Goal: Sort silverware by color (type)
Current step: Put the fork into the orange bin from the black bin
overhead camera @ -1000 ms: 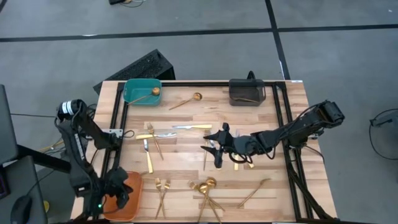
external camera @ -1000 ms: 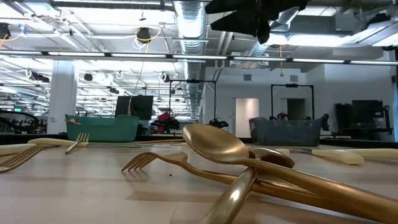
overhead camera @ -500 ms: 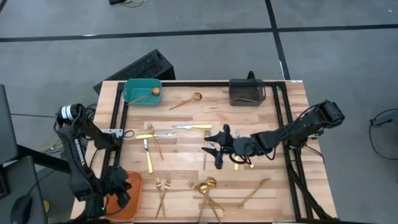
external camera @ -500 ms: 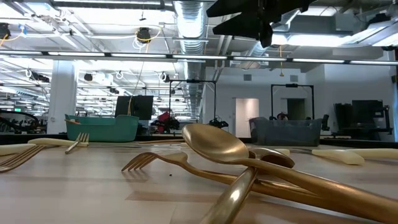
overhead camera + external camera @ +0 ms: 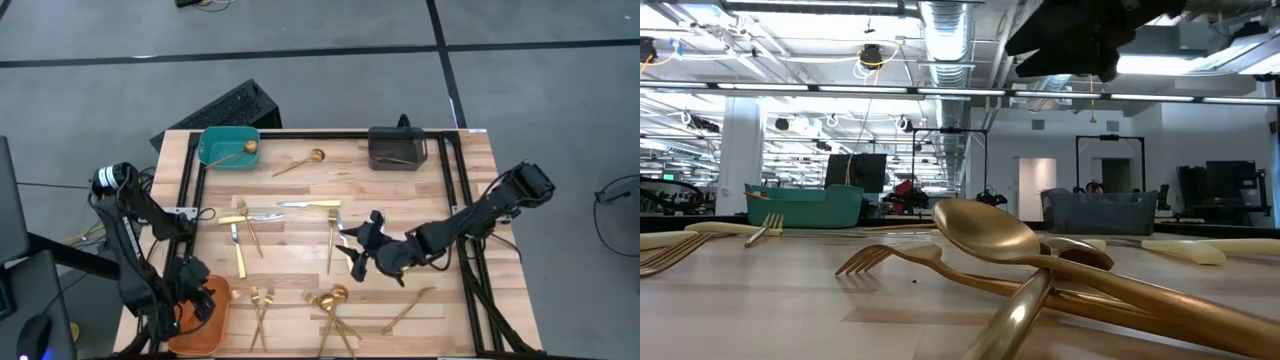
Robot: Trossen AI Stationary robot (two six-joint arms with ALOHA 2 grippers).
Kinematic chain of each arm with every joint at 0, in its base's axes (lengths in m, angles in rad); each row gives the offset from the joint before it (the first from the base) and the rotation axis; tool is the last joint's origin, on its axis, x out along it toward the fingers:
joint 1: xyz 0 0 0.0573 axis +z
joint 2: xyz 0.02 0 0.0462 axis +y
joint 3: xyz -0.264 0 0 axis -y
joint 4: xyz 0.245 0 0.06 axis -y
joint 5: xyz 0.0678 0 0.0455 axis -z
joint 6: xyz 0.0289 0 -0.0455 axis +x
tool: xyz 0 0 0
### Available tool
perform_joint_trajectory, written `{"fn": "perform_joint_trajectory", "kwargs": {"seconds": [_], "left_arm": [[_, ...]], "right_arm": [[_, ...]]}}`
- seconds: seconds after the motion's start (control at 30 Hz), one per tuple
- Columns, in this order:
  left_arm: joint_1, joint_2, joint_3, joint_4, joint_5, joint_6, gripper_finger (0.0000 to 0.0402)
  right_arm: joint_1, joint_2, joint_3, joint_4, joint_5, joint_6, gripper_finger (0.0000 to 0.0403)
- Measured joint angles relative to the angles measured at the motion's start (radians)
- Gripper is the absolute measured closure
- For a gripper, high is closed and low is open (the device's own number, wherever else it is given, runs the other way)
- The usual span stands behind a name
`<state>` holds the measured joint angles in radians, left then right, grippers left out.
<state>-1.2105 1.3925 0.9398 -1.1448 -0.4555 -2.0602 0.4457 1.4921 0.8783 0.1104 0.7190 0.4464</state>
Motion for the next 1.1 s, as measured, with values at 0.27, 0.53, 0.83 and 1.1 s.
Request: {"fn": "perform_joint_trajectory", "kwargs": {"seconds": [0.27,0.53,0.83,1.1], "left_arm": [[0.14,-0.048,-0.004,-0.052,-0.334,0.257,0.0231],[0.477,-0.048,-0.099,0.182,-0.213,0.782,0.0241],[1.084,-0.164,-0.067,0.352,-0.12,1.598,0.0242],[1.365,-0.26,-0.07,0.475,0.028,1.894,0.0242]], "right_arm": [[0.013,0.0,0.0,-0.102,-0.007,0.048,0.0178],[0.035,0.0,0.0,-0.358,-0.095,0.21,0.0178],[-0.2,-0.016,0.063,-0.516,-0.135,0.046,0.0178],[-0.401,-0.015,0.132,-0.755,-0.173,0.042,0.0178]]}}
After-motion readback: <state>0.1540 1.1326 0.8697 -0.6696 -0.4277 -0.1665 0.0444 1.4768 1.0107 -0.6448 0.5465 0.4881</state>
